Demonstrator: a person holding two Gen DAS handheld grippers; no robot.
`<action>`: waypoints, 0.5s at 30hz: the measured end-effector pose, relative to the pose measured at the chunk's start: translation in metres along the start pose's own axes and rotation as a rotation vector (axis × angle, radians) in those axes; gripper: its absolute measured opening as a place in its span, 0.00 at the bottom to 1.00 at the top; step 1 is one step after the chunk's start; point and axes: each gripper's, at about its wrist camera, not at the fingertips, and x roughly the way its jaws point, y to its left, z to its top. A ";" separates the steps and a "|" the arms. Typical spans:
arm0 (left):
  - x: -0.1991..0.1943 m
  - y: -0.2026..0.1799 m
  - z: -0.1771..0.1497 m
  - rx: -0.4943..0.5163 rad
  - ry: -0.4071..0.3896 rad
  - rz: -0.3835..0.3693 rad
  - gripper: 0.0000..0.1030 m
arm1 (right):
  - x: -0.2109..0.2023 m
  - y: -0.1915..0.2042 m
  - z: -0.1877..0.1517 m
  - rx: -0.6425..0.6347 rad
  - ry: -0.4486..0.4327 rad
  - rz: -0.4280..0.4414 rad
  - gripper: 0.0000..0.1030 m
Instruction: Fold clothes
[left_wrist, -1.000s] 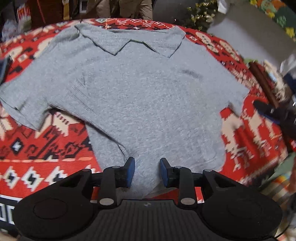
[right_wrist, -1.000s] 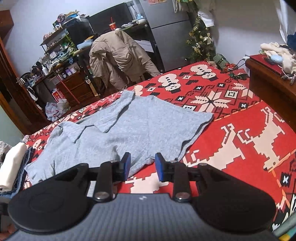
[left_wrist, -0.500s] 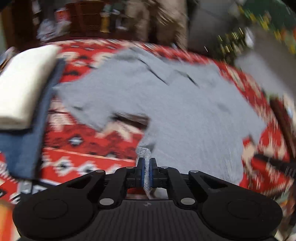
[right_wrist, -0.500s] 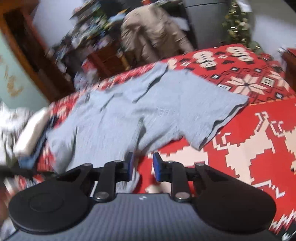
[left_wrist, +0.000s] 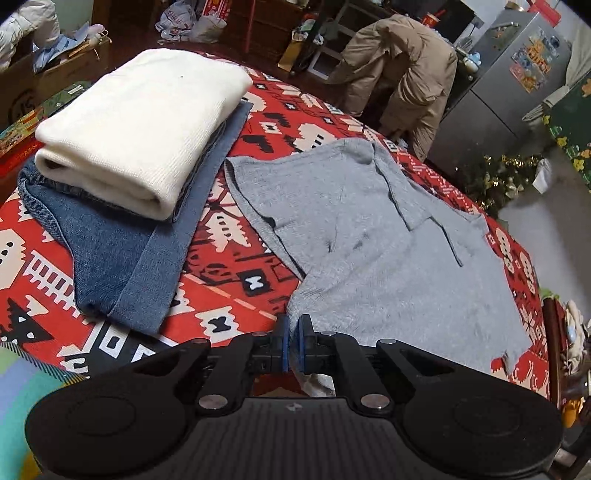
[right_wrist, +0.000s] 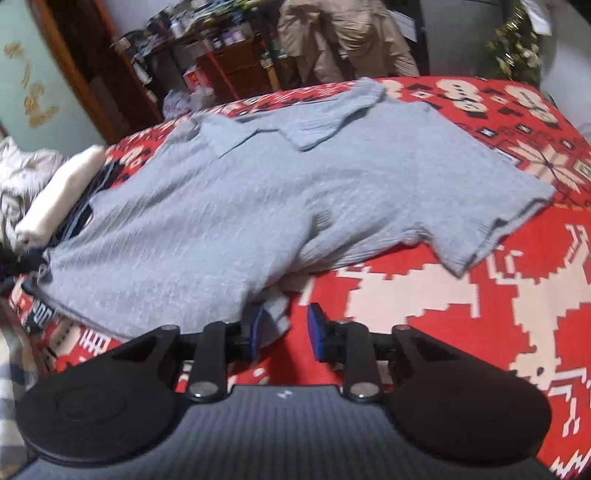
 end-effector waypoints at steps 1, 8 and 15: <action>0.000 0.001 0.001 -0.001 -0.003 0.001 0.05 | 0.001 0.004 0.000 -0.018 -0.003 -0.004 0.29; -0.004 0.001 0.001 0.012 -0.012 -0.030 0.05 | -0.042 0.017 -0.003 0.003 0.011 -0.037 0.05; -0.006 0.007 0.003 -0.006 -0.021 -0.047 0.05 | -0.066 0.022 -0.021 0.011 0.007 -0.040 0.11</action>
